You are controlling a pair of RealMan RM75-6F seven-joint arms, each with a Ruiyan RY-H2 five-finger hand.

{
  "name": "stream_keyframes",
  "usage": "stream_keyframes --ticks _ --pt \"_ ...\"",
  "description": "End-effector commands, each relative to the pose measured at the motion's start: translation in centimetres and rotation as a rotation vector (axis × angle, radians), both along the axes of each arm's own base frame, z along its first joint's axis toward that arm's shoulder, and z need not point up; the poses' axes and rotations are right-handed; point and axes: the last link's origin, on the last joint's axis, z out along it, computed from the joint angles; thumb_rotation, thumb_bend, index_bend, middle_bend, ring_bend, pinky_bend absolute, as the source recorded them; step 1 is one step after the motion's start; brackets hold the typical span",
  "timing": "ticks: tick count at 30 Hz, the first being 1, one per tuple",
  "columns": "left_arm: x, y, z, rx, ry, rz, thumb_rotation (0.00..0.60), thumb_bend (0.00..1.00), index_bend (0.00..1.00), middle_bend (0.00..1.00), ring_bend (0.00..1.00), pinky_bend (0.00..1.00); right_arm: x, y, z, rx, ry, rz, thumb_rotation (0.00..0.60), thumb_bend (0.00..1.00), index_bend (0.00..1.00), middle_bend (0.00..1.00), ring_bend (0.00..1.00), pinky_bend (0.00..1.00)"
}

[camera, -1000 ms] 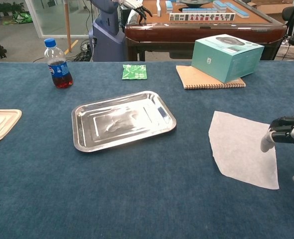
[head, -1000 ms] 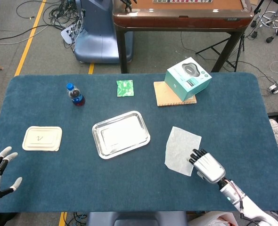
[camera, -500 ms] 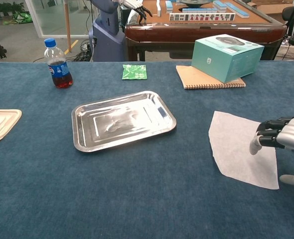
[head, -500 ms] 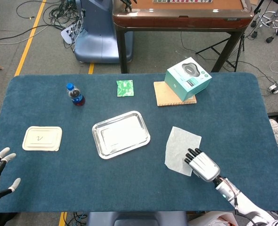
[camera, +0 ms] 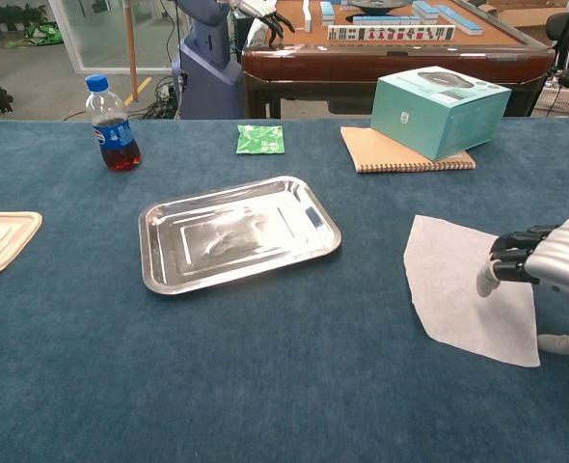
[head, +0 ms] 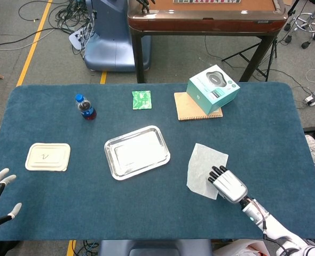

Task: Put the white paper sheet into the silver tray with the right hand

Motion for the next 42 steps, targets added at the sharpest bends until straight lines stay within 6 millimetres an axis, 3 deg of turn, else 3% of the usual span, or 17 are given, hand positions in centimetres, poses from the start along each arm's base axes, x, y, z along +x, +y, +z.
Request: stream_keyframes --ticks 1,5,17,26,32,42 --pt "0.0 -0.1 0.0 0.0 0.001 0.002 0.6 0.21 0.23 0.12 0.14 0.09 0.1 -0.2 -0.1 -0.001 0.0 -0.001 0.6 0.18 0.38 0.36 0.22 0.36" --pt "-0.1 -0.1 0.0 -0.001 0.0 0.005 0.6 0.21 0.23 0.12 0.14 0.09 0.2 -0.4 -0.4 0.002 -0.003 0.004 0.6 0.21 0.39 0.36 0.22 0.36" --pt "0.0 -0.2 0.0 -0.002 0.0 -0.004 0.6 0.21 0.23 0.12 0.14 0.09 1.4 -1.5 -1.2 0.003 -0.051 0.023 0.6 0.46 0.44 0.37 0.22 0.36" --pt "-0.1 -0.4 -0.1 -0.007 0.0 0.003 0.6 0.21 0.23 0.12 0.14 0.09 3.3 -3.4 -1.2 -0.017 -0.149 0.003 0.6 0.47 0.58 0.39 0.22 0.36" --pt "-0.1 -0.4 0.0 -0.008 0.003 0.002 0.6 0.21 0.23 0.12 0.14 0.09 4.2 -4.8 0.4 -0.087 -0.242 -0.007 0.6 0.48 0.68 0.42 0.22 0.36" --pt "0.3 -0.1 -0.1 -0.012 0.004 -0.011 0.6 0.21 0.23 0.12 0.14 0.09 7.9 -8.5 5.0 -0.258 -0.388 0.042 0.6 0.48 0.7 0.44 0.22 0.36"
